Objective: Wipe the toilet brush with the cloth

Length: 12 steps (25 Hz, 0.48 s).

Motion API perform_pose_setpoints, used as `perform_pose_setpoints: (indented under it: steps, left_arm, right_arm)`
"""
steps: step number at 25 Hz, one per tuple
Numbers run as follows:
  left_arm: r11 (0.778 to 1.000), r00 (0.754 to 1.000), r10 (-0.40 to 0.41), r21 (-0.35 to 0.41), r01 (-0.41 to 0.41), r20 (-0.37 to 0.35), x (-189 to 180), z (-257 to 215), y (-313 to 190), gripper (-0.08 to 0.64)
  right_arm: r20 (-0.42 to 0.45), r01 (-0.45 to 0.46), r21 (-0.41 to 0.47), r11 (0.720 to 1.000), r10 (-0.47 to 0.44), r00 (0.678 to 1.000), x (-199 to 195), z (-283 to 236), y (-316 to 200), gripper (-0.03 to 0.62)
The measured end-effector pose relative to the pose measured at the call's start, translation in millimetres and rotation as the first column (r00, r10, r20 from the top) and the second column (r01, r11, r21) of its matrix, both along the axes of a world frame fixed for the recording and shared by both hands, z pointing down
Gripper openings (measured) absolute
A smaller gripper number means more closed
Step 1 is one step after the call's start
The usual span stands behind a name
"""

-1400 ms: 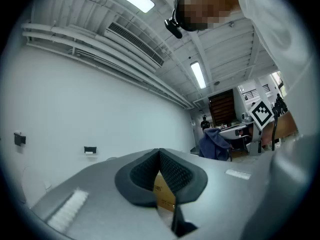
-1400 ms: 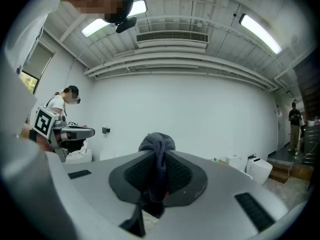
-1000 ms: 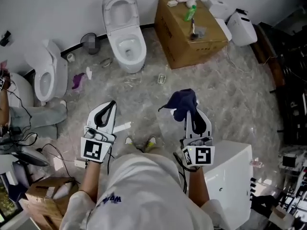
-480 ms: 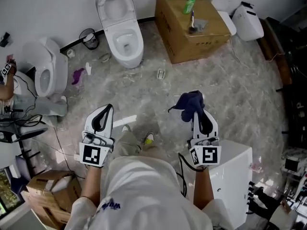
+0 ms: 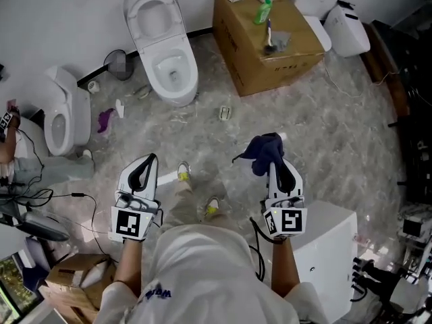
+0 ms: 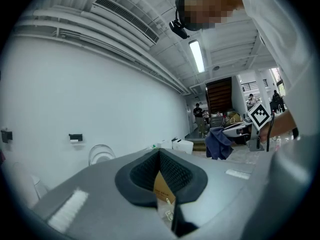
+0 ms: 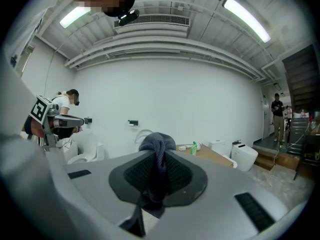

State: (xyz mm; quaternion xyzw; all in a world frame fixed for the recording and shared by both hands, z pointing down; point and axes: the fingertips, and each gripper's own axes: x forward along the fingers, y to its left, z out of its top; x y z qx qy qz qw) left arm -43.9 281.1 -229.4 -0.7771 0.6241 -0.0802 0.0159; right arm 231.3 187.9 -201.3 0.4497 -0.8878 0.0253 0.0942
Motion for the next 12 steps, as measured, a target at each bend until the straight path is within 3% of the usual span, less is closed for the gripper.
perform_pose_setpoints:
  steps: [8, 12]
  left_arm:
    - [0.992, 0.987, 0.088, -0.083, -0.100, -0.137, -64.9, 49.1, -109.9, -0.002]
    - [0.985, 0.984, 0.116, -0.108, -0.131, -0.135, -89.0, 102.4, -157.4, -0.002]
  right_arm:
    - [-0.084, -0.153, -0.056, 0.987, 0.148, 0.985, -52.6, 22.5, -62.2, 0.051]
    - [-0.117, -0.120, -0.062, 0.991, 0.112, 0.987, -87.4, 61.3, -90.6, 0.051]
